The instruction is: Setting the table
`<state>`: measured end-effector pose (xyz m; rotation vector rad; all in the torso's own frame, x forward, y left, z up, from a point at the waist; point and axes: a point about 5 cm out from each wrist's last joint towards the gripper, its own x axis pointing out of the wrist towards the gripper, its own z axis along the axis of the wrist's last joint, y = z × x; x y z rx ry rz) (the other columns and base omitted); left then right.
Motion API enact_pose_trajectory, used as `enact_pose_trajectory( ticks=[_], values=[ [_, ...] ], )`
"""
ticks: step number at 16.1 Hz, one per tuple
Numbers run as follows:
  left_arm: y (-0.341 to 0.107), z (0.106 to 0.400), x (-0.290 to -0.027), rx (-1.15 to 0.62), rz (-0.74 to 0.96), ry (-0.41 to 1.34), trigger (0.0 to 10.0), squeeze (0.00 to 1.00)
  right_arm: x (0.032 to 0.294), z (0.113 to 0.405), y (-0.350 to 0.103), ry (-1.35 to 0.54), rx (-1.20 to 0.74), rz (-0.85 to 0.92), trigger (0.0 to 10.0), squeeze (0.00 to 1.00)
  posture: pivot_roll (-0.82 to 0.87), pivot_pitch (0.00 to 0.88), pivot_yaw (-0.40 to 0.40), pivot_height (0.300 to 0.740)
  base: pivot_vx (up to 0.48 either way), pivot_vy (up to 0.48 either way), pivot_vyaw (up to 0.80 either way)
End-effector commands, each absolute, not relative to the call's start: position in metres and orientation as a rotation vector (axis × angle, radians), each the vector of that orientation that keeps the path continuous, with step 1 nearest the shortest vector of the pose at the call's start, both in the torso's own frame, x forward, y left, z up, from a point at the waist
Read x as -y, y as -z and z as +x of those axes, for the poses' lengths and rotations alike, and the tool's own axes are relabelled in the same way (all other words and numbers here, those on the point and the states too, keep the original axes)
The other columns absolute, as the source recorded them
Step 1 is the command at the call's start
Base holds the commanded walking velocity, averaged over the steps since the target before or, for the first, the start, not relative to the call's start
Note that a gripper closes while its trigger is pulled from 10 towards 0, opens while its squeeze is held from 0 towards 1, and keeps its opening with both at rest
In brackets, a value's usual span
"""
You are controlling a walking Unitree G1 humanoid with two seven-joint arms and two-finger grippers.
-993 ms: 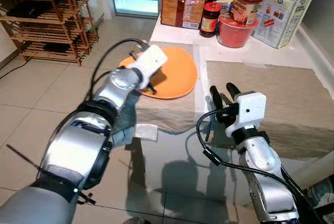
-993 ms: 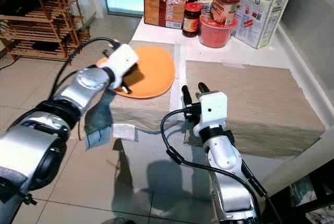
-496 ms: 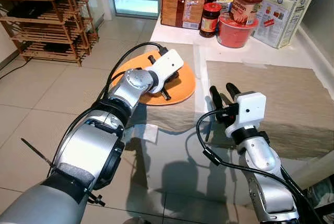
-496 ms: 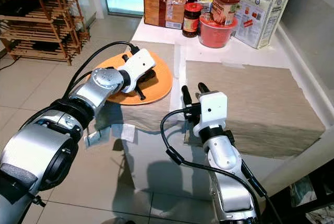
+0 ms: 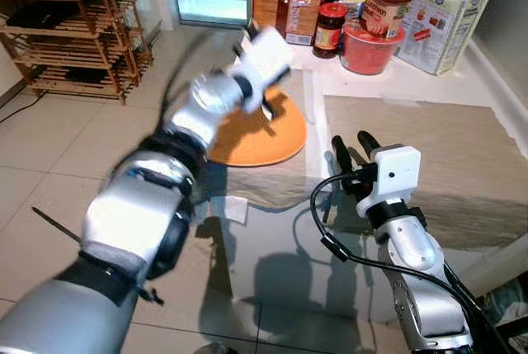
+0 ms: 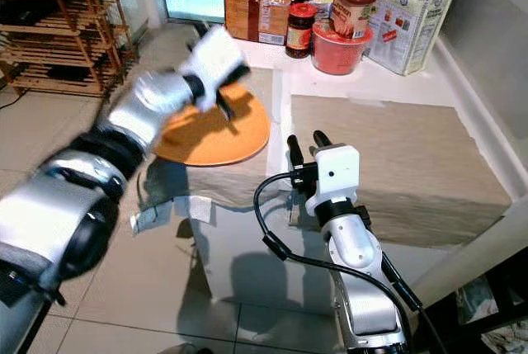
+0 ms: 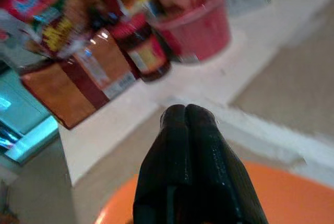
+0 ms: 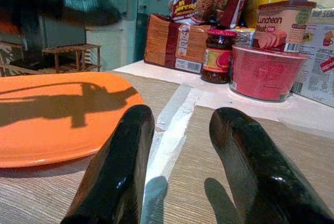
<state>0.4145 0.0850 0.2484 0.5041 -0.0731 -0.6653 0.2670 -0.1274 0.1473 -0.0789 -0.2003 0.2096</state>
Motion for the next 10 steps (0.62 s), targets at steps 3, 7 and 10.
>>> enact_pose_trajectory(
  ticks=[3, 7, 10],
  values=[
    [-0.256, 0.42, -0.136, 0.037, 0.176, 0.512, 10.0, 0.0, 0.127, 0.265, -0.148, -0.207, 0.201, -0.063, 10.0, 0.0, 0.02, 0.016, 0.01, 0.74, 0.0, 0.0, 0.0],
    [-0.216, 0.409, -0.159, -0.056, -0.137, 0.377, 10.0, 0.0, 0.125, 0.267, -0.145, -0.234, 0.189, -0.056, 10.0, 0.0, 0.06, 0.005, -0.013, 0.74, 0.0, 0.0, 0.0],
    [-0.195, 0.401, -0.149, -0.114, -0.169, 0.376, 10.0, 0.0, 0.121, 0.27, -0.147, -0.245, 0.195, -0.051, 10.0, 0.0, 0.07, 0.003, -0.014, 0.74, 0.0, 0.0, 0.0]
  ],
)
